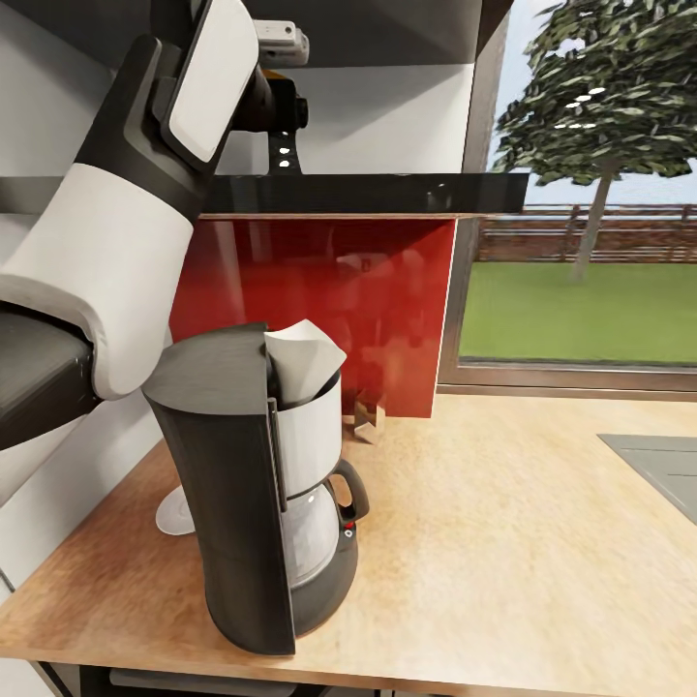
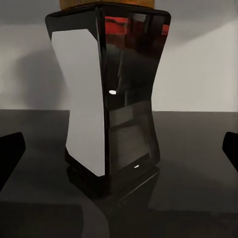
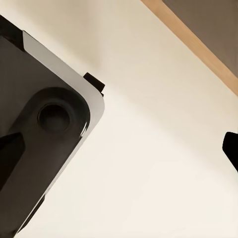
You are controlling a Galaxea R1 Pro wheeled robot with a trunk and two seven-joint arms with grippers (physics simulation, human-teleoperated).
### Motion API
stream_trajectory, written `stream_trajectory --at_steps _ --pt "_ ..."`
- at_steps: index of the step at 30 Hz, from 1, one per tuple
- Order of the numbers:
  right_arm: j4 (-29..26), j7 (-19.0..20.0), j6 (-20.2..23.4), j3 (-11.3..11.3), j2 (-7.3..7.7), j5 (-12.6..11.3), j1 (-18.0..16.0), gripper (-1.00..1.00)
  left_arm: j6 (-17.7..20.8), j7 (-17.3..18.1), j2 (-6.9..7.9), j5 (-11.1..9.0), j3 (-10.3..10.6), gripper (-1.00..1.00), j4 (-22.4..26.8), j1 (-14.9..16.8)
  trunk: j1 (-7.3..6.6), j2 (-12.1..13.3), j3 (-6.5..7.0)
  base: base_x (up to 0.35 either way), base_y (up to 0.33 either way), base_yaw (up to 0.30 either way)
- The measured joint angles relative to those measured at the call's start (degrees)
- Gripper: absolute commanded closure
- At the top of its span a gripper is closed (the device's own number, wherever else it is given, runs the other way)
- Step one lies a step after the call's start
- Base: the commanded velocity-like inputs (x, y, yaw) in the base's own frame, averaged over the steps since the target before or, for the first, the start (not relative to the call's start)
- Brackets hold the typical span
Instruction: Set up a coffee station on the kitchen countertop: keep the coffee maker on the countertop, move the bottle of coffee from the kitchen shelf to the counter next to the coffee maker, place a paper coffee filter on top of the coffee maker, put the saucer next to the coffee maker with the coffee cup on the saucer, and place the electric kettle next to the coffee maker.
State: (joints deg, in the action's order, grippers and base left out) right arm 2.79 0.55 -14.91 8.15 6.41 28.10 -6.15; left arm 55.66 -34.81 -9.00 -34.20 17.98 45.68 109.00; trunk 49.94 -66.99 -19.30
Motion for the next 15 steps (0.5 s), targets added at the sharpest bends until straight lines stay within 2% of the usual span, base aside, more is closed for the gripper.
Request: stream_trajectory --at_steps 2,7,13,15 --pt "0.0 0.0 0.0 0.0 0.0 0.0 0.0 -1.0 0.0 0.0 0.0 0.0 0.0 -1.0 0.0 0.0 0.0 0.0 0.0 0.0 0.0 0.0" --pt "0.0 0.0 0.0 0.0 0.0 0.0 0.0 -1.0 0.0 0.0 0.0 0.0 0.0 -1.0 0.0 0.0 -1.09 2.0 0.89 0.0 0.0 0.0" --pt "0.1 0.0 0.0 0.0 0.0 0.0 0.0 -1.0 -0.1 0.0 0.01 0.0 0.0 -1.0 0.1 0.0 -1.1 2.0 0.9 0.0 0.0 0.0" --pt "0.1 0.0 0.0 0.0 0.0 0.0 0.0 -1.0 -0.1 0.0 0.01 0.0 0.0 -1.0 0.1 0.0 -1.53 2.8 1.25 0.0 0.0 0.0"
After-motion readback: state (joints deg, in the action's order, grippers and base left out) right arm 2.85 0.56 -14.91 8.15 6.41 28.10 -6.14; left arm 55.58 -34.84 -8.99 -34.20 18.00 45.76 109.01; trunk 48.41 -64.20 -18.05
